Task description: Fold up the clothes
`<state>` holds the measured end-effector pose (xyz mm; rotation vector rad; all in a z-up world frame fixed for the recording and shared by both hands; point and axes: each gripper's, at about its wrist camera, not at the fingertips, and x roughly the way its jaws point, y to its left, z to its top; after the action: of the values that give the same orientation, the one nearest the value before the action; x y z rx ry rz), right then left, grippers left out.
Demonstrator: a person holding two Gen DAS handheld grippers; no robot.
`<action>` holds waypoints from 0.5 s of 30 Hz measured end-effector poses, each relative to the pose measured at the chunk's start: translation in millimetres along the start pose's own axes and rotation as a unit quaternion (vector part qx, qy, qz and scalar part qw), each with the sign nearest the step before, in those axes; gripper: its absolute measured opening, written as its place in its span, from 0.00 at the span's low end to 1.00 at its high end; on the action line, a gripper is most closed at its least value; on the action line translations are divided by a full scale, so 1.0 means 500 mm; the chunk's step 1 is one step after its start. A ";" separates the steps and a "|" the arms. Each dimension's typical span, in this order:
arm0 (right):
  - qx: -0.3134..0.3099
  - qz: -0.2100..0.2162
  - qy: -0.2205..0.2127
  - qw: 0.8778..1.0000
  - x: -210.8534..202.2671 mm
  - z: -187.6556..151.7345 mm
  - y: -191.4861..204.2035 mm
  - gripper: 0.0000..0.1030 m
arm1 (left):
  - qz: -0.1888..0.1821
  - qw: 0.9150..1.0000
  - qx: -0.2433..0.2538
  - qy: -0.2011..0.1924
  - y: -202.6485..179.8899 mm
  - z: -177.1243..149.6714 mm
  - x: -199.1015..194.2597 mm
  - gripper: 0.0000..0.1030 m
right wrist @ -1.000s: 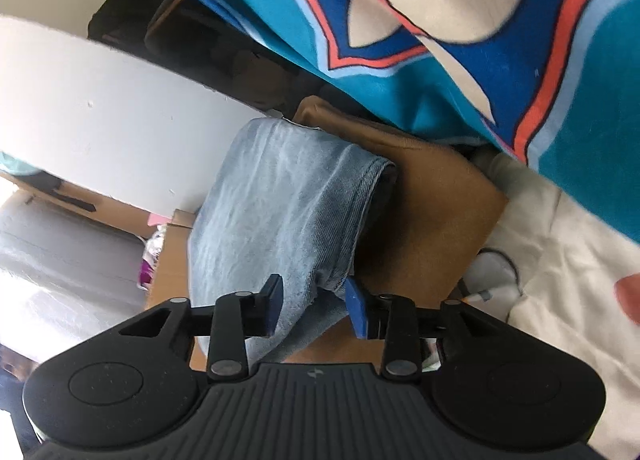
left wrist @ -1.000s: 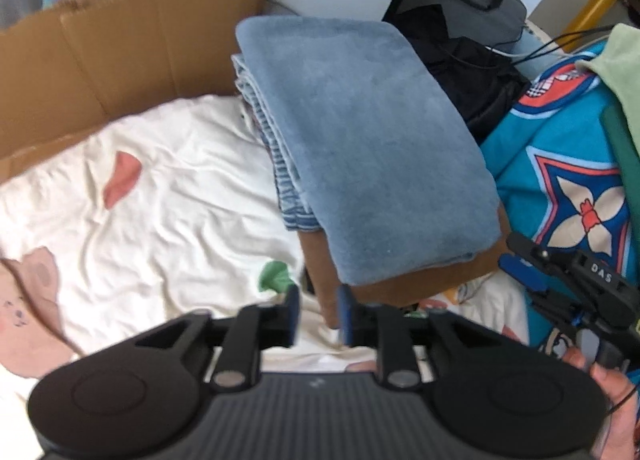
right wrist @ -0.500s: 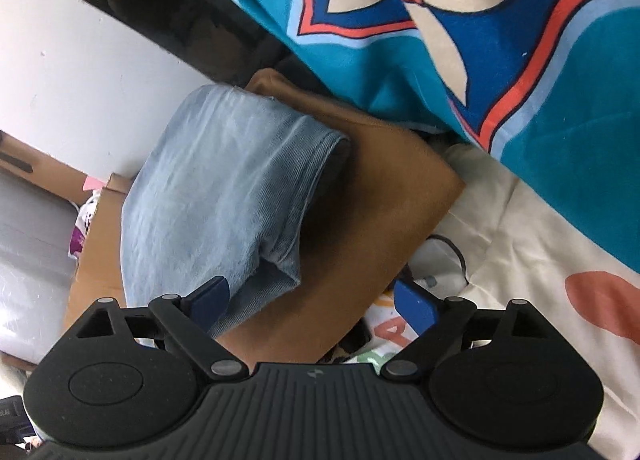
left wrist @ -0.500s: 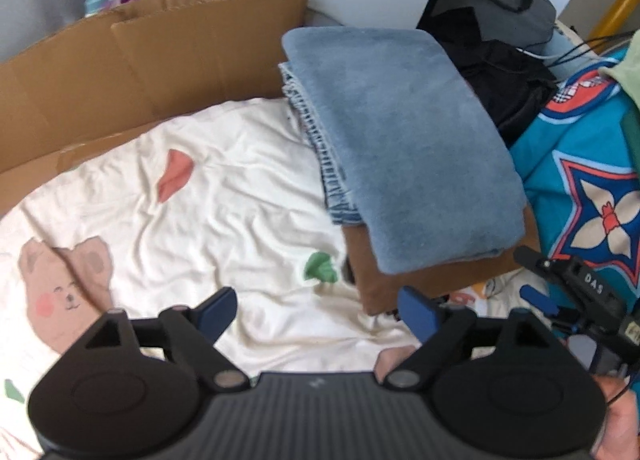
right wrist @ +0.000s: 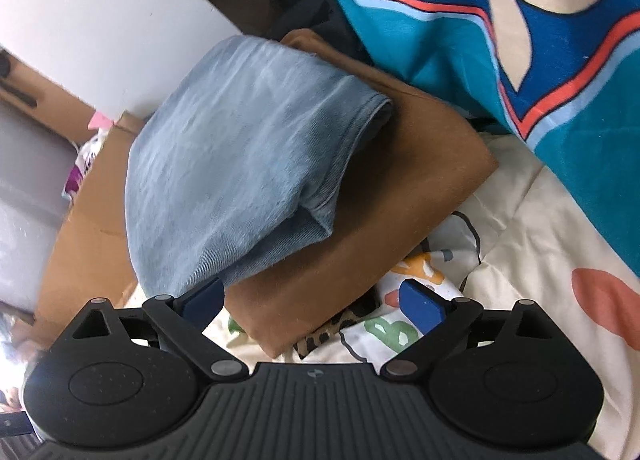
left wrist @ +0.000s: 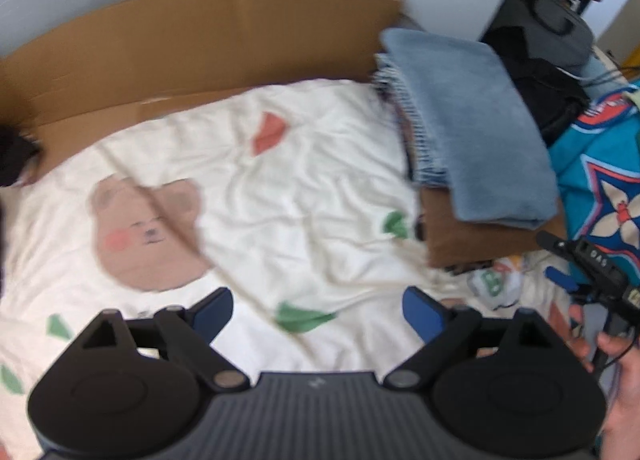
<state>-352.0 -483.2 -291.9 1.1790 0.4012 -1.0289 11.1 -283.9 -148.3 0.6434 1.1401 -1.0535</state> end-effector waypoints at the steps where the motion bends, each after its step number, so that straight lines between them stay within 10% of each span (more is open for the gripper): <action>1: -0.004 -0.001 0.002 1.000 -0.001 -0.002 0.004 0.95 | 0.004 1.000 -0.006 -0.001 0.014 -0.005 -0.013 0.90; 10: -0.053 -0.015 0.026 0.998 -0.003 -0.019 0.057 0.95 | 0.053 0.996 -0.060 -0.043 0.116 -0.029 -0.090 0.94; 15: -0.078 -0.017 0.065 0.995 -0.018 -0.015 0.098 0.95 | 0.002 0.993 -0.114 -0.033 0.143 -0.029 -0.120 0.95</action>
<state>-314.2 -471.5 -260.6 1.1047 0.5954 -0.9344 67.2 -223.0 -103.2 0.4272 1.1808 -0.9173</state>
